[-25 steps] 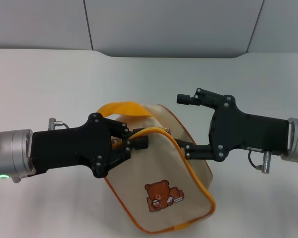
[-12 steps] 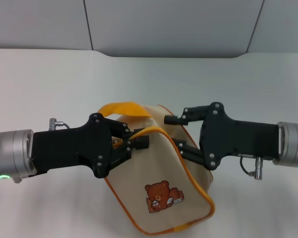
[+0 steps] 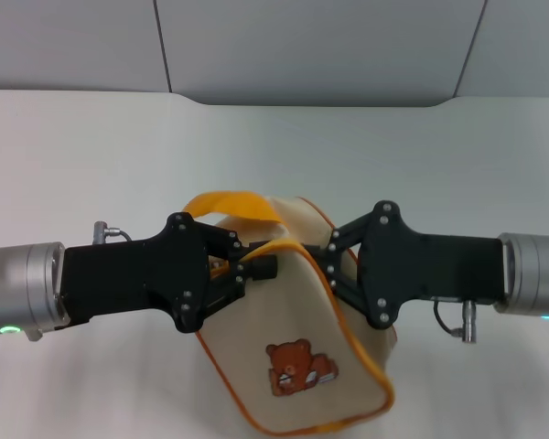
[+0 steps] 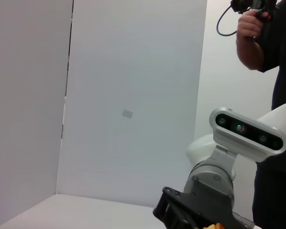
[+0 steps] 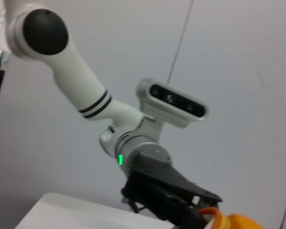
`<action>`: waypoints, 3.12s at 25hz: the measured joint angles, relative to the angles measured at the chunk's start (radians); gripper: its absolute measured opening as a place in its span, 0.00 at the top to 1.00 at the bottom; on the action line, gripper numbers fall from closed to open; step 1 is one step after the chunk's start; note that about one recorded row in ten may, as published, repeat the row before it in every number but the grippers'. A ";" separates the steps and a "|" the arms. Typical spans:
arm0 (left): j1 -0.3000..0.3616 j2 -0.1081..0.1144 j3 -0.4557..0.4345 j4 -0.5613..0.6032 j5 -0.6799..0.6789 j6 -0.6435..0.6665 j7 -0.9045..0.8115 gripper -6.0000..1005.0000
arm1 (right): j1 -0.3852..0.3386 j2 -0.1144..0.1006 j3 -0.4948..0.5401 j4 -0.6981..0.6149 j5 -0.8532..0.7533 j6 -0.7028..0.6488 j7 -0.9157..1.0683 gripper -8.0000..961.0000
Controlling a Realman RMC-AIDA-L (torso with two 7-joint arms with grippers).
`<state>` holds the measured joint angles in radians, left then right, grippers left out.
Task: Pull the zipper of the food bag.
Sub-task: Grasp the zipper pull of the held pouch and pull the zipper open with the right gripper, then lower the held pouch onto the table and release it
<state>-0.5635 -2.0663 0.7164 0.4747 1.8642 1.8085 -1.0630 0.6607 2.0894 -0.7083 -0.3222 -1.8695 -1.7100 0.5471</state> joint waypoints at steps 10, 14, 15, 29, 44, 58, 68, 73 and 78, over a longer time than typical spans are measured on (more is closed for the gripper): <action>0.012 0.001 -0.025 0.001 0.001 -0.004 0.000 0.93 | -0.011 -0.004 -0.039 -0.008 -0.004 -0.001 -0.022 0.99; 0.032 0.008 -0.069 -0.004 0.001 -0.020 0.000 0.93 | -0.036 -0.008 -0.064 -0.014 -0.010 -0.004 -0.022 0.99; 0.032 0.008 -0.069 -0.004 0.001 -0.020 0.000 0.93 | -0.044 -0.009 -0.078 -0.020 -0.010 -0.005 -0.022 0.99; 0.074 0.018 -0.155 -0.007 -0.003 -0.092 -0.002 0.93 | -0.124 -0.011 -0.109 -0.042 -0.083 0.031 -0.009 0.99; 0.162 0.000 -0.193 -0.046 -0.053 -0.078 0.040 0.93 | -0.158 -0.018 -0.002 -0.056 -0.064 -0.002 0.134 0.88; 0.225 -0.003 -0.205 -0.200 -0.197 -0.044 0.200 0.93 | -0.151 -0.015 0.233 -0.047 -0.048 -0.091 0.235 0.52; 0.101 -0.011 -0.204 -0.374 -0.316 -0.048 0.297 0.93 | -0.161 -0.044 0.242 -0.054 -0.030 -0.108 0.274 0.21; 0.066 -0.015 -0.179 -0.469 -0.313 -0.108 0.411 0.91 | -0.168 -0.047 0.250 -0.052 -0.027 -0.118 0.274 0.17; 0.110 -0.014 -0.147 -0.474 -0.309 -0.154 0.401 0.90 | -0.168 -0.046 0.251 -0.052 -0.026 -0.119 0.276 0.17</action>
<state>-0.4539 -2.0806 0.5692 0.0007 1.5555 1.6549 -0.6620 0.4923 2.0433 -0.4576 -0.3743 -1.8959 -1.8285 0.8233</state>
